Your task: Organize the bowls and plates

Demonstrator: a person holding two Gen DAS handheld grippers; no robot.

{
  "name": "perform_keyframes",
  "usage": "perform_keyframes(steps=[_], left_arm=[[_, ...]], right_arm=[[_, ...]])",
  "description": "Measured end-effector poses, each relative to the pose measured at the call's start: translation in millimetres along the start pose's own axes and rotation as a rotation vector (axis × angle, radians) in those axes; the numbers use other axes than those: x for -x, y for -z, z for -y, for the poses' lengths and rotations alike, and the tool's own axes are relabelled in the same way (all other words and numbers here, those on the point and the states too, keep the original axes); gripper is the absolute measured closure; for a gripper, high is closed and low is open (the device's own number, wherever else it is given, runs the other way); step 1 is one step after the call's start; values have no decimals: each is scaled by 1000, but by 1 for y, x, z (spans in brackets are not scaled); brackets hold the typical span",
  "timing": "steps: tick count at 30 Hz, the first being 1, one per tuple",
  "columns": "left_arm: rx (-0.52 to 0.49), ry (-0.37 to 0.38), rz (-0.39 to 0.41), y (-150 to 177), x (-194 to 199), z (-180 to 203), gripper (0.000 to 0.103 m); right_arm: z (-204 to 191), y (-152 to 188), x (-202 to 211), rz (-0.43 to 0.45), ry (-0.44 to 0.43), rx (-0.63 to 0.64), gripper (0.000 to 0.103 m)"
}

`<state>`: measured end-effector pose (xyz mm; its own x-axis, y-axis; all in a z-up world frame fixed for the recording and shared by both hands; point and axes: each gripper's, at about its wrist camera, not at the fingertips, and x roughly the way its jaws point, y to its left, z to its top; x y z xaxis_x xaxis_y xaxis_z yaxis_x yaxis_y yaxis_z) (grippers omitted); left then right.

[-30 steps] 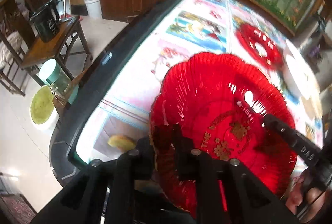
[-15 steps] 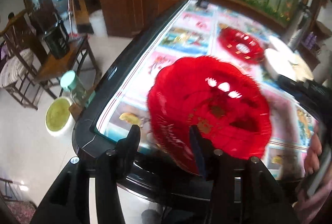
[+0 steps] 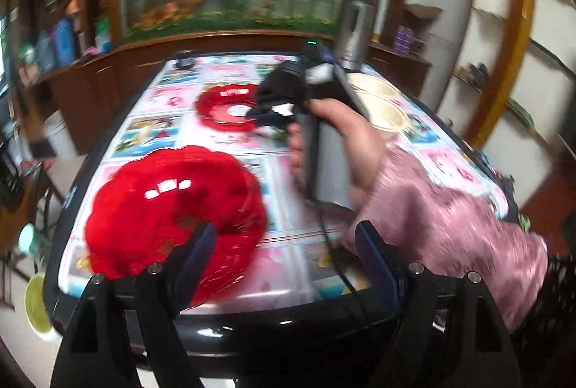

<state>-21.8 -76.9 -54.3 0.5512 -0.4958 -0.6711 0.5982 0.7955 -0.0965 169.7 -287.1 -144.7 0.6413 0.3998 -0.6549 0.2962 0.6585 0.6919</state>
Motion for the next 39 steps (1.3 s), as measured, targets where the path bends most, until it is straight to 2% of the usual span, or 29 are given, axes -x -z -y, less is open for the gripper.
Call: perform_keyframes(steps=[5,11,17,23,29,35,39], left_arm=[[33,14,36,-4,-2,-12,23],[65,7,4,1,-12,-22,23],[79,12,-12,-2,-16,-24,23],[77,21,-19,-2,-14,-20,23],[80,49,-40,0,-16,-11,23],[60,98,-107,6,-27,9,23],[29,115,-157,9,-38,27,23]], right_arm=[[12,-18,-18,-12,9,-68,88],[21,-27,-36,-27,-16,-161,81],[11,-31,-43,29,7,-99,81],[9,-23,-43,-42,-17,-61,83],[19,7,-21,-158,-38,-13,83],[44,32,34,-154,-28,55,83],[77,45,74,-162,2,56,84]])
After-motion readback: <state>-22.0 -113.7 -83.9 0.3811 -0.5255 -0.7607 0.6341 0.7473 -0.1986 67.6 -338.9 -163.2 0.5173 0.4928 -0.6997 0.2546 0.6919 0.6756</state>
